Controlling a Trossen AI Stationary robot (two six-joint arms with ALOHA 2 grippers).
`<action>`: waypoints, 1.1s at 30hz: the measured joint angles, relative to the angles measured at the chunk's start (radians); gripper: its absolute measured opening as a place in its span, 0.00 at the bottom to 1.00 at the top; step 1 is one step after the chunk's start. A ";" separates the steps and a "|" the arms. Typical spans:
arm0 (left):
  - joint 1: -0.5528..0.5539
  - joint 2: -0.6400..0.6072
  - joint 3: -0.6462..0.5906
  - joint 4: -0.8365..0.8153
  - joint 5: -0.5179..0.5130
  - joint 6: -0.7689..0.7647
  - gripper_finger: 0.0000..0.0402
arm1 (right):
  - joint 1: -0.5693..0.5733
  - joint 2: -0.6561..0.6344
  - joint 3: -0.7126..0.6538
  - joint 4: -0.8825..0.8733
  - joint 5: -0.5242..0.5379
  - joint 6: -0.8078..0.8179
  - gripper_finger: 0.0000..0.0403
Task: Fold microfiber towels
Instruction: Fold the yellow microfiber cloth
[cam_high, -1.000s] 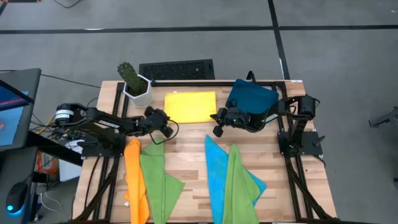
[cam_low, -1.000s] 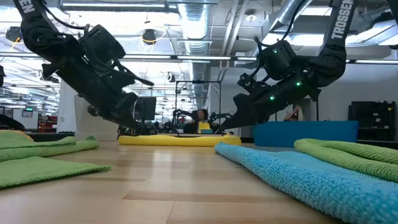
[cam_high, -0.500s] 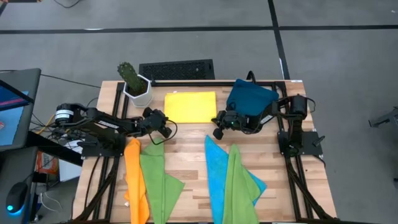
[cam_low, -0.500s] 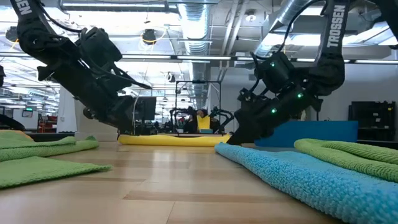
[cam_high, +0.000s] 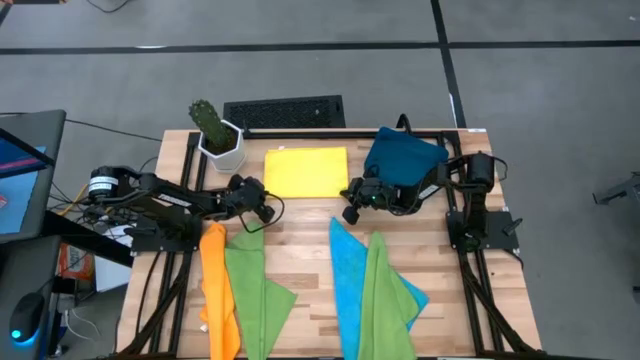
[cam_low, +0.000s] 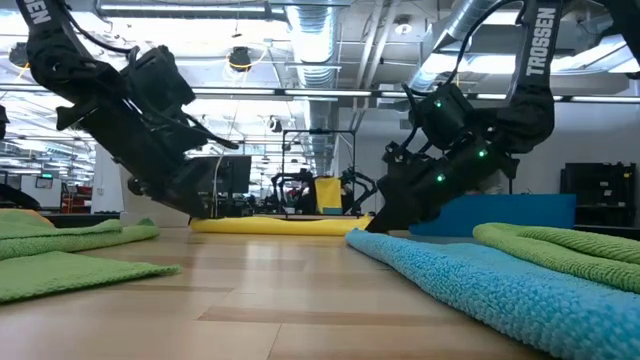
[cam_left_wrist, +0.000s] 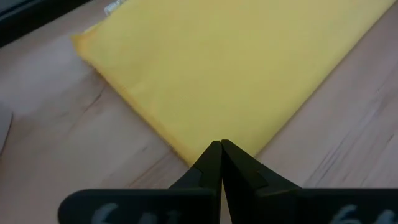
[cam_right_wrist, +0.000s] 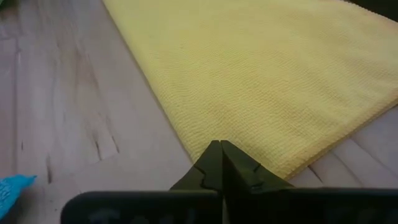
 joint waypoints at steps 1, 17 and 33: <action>0.000 0.000 -0.001 -0.006 0.000 -0.003 0.00 | 0.000 0.000 0.000 0.000 0.000 0.000 0.05; 0.000 0.000 -0.001 -0.069 0.017 -0.026 0.00 | 0.011 -0.001 0.000 -0.001 0.001 -0.001 0.04; 0.000 0.006 0.000 -0.105 0.028 -0.041 0.00 | 0.013 -0.001 0.000 -0.001 0.001 0.000 0.05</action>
